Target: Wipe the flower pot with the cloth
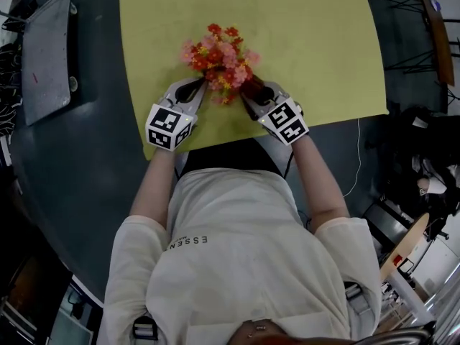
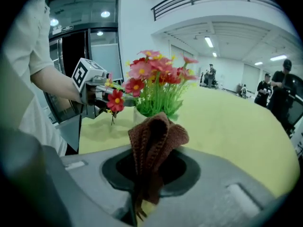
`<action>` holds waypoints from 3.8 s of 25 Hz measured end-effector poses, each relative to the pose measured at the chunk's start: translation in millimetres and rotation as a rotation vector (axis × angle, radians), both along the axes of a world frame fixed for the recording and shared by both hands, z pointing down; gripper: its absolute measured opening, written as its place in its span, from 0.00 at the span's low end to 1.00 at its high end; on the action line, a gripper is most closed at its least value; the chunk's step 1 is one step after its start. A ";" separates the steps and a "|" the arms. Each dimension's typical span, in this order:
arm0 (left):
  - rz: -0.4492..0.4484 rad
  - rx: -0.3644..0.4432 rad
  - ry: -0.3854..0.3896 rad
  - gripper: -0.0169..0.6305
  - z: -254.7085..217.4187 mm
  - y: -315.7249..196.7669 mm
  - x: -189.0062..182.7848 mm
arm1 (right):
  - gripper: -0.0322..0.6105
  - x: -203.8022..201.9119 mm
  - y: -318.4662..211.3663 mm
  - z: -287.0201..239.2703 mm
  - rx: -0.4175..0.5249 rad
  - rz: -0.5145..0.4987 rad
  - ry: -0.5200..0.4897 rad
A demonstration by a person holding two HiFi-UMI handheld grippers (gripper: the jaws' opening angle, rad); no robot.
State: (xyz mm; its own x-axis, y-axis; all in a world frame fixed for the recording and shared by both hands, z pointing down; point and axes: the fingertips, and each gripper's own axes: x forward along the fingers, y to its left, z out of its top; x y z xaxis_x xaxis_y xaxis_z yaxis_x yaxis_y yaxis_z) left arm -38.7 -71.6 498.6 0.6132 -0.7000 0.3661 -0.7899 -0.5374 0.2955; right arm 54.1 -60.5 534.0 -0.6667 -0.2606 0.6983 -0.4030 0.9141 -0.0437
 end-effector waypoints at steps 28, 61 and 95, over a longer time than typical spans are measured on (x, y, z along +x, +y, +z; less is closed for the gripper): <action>-0.303 -0.019 0.096 0.05 -5.1 -14.7 3.8 | 0.14 -120.0 -125.3 -12.0 -0.215 -0.751 -0.289; -0.462 0.033 0.066 0.05 -23.4 -15.3 -19.5 | 0.14 3.0 -116.5 -38.9 -0.026 -0.372 -0.277; -0.033 0.167 0.114 0.05 -70.7 91.1 -142.0 | 0.14 -139.8 75.4 -40.5 0.217 0.554 -0.138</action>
